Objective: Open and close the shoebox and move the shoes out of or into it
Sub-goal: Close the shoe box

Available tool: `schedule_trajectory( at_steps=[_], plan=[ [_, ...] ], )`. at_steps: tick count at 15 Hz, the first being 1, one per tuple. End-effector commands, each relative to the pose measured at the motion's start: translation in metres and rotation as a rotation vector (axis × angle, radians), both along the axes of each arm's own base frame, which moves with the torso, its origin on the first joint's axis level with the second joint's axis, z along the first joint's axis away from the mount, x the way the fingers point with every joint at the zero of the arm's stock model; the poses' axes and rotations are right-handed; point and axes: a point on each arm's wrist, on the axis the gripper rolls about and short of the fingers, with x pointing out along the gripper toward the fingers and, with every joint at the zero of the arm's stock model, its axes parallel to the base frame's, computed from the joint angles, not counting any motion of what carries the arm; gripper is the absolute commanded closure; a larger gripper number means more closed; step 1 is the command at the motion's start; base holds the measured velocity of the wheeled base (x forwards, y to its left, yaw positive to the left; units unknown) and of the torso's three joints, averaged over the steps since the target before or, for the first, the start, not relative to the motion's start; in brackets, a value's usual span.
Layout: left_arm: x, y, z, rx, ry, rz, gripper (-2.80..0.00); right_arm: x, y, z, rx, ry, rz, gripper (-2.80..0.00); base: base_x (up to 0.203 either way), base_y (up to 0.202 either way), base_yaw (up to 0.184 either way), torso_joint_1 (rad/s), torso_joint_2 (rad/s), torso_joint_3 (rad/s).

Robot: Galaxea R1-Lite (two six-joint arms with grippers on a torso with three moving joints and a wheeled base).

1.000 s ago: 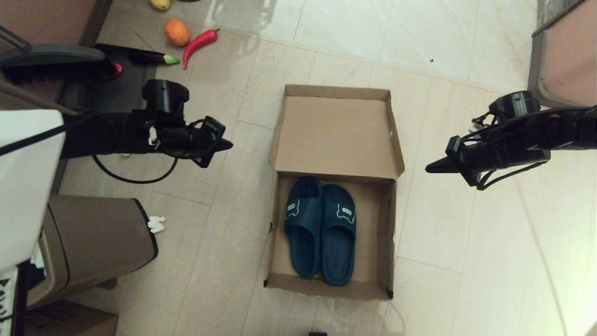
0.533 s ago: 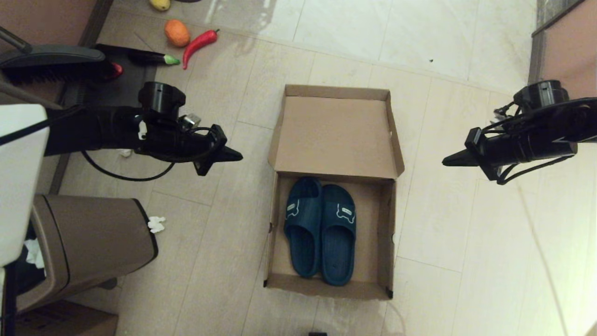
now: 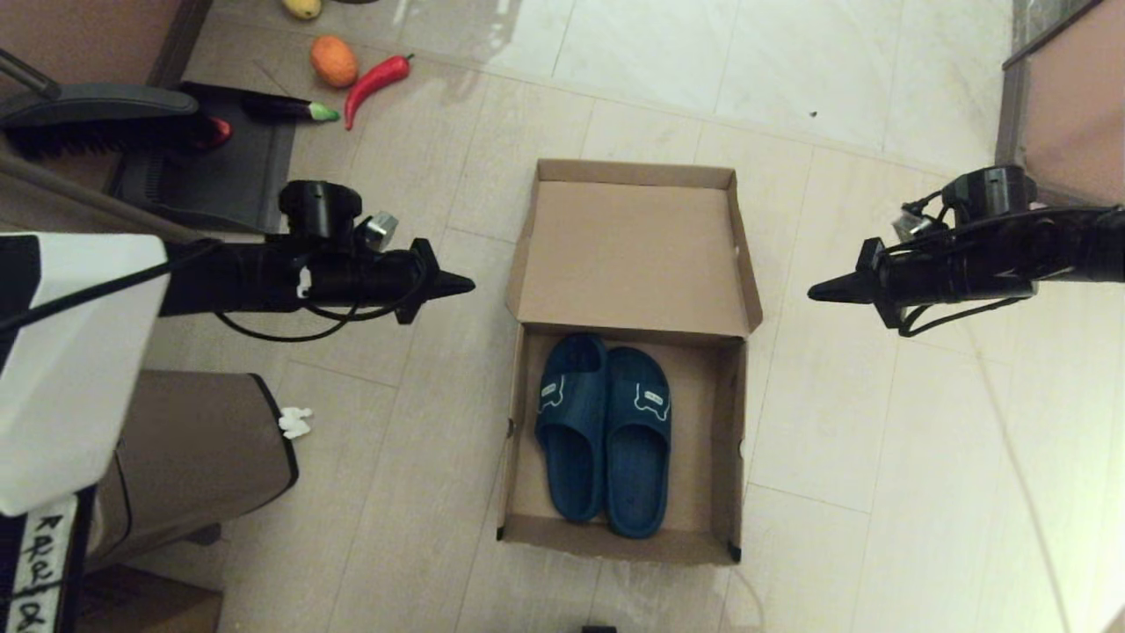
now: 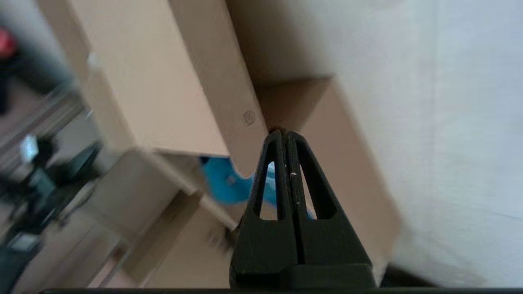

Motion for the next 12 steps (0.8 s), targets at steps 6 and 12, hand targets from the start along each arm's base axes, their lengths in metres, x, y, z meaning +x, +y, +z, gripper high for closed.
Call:
schedule_trajectory(
  at_steps=[6, 12],
  plan=[
    [0.017, -0.032, -0.032, 0.003, -0.081, -0.026, 0.0, 0.035, 0.005, -0.046, 0.123, -0.018, 0.095, 0.0, 0.0, 0.0, 0.0, 0.0, 0.0, 0.0],
    [0.025, -0.044, -0.048, 0.012, -0.122, -0.008, 0.0, 0.067, 0.031, -0.076, 0.188, -0.074, 0.005, 0.0, 0.0, 0.0, 0.0, 0.0, 0.0, 0.0]
  ],
)
